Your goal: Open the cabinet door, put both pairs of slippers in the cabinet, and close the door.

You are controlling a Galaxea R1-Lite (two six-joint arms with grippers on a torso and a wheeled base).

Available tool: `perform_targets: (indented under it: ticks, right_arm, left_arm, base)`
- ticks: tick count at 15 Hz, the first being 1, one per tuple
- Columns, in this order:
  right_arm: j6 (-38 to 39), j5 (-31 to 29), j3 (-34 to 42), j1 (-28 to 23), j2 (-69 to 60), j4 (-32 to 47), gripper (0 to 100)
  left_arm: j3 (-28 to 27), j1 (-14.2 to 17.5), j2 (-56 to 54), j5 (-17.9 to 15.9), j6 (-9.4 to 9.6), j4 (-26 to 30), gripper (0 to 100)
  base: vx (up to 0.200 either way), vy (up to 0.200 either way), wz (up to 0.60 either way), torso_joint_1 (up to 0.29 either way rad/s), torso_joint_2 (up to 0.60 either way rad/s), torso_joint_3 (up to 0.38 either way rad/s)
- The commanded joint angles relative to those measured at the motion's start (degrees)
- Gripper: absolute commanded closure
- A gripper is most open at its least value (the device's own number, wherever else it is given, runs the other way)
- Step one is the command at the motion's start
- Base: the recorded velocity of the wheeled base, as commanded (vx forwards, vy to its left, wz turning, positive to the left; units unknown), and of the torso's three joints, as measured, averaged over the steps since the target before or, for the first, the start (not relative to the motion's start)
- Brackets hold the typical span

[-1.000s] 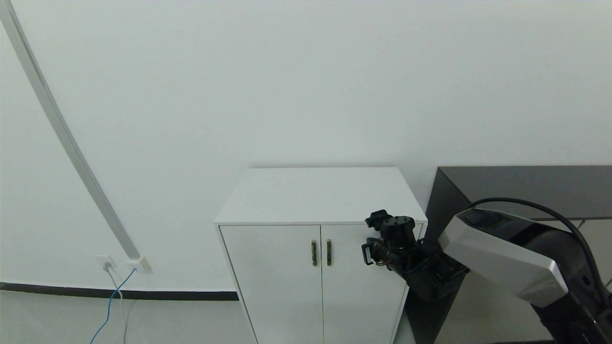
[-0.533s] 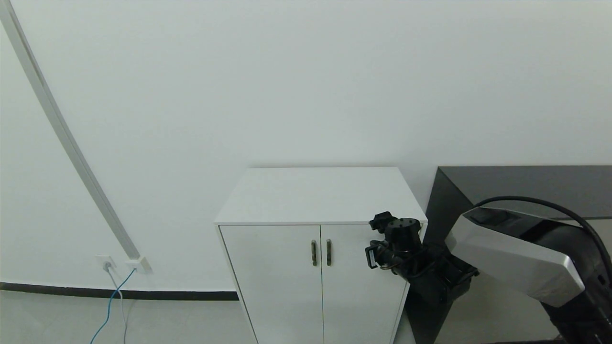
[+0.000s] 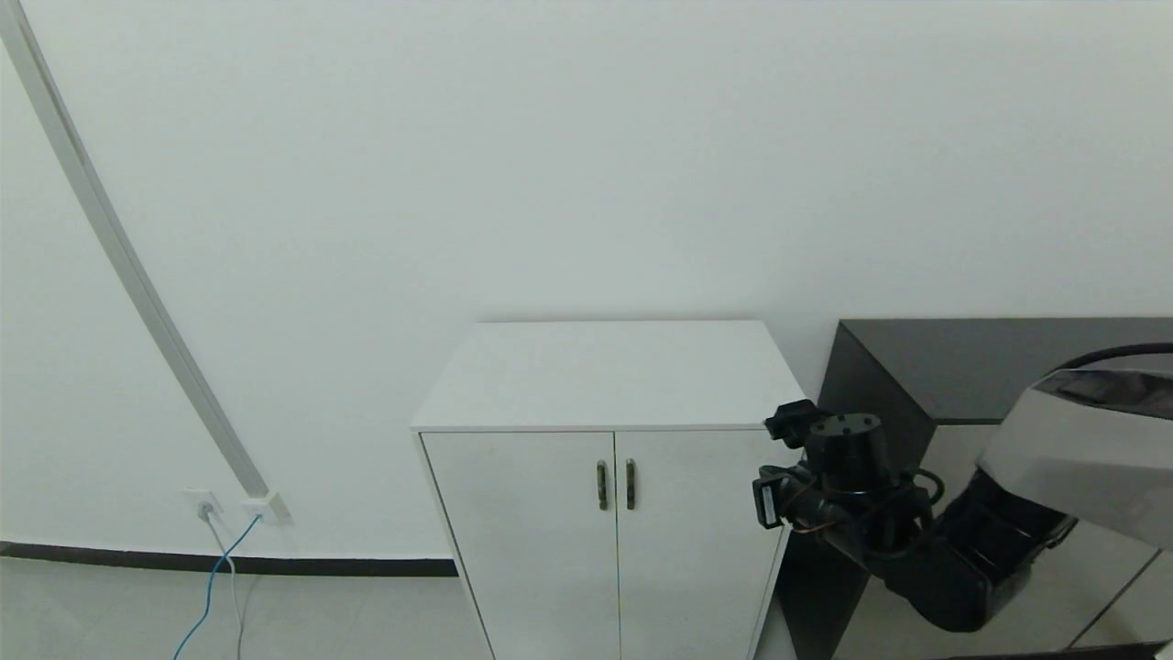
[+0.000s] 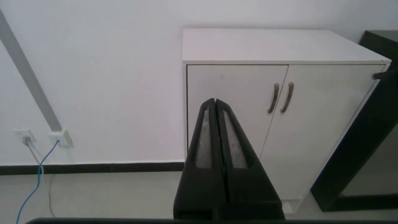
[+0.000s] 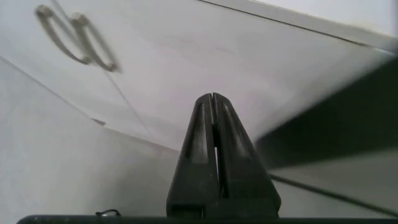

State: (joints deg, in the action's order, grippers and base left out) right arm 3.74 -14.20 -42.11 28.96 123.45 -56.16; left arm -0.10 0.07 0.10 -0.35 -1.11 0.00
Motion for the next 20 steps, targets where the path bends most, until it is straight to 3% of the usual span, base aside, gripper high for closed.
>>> perform_targets:
  ticks: [1, 6, 17, 20]
  right_arm:
    - [0.21, -2.5, 9.32, -2.16, -11.48, -0.88, 100]
    - [-0.31, -4.43, 20.31, -5.85, -24.4, -0.88, 100]
    - [-0.4, -4.34, 42.11, -7.78, -48.75, -0.26, 100]
    - [0.39, -3.82, 42.11, -9.63, -59.03, 9.76, 100]
  left_arm:
    - [0.01, 0.01, -0.01, 0.0, -0.03, 0.0, 100]
    - [0.01, 0.01, -0.1, 0.0, -0.03, 0.0, 100]
    - [0.01, 0.01, -0.01, 0.0, 0.23, -0.09, 100]
    - [0.1, 0.01, -0.01, 0.0, 0.23, -0.09, 100]
  base:
    - [0.0, 0.0, 0.0, 0.0, 0.0, 0.0]
    - [0.0, 0.0, 0.0, 0.0, 0.0, 0.0]
    - [0.0, 0.0, 0.0, 0.0, 0.0, 0.0]
    - [0.0, 0.0, 0.0, 0.0, 0.0, 0.0]
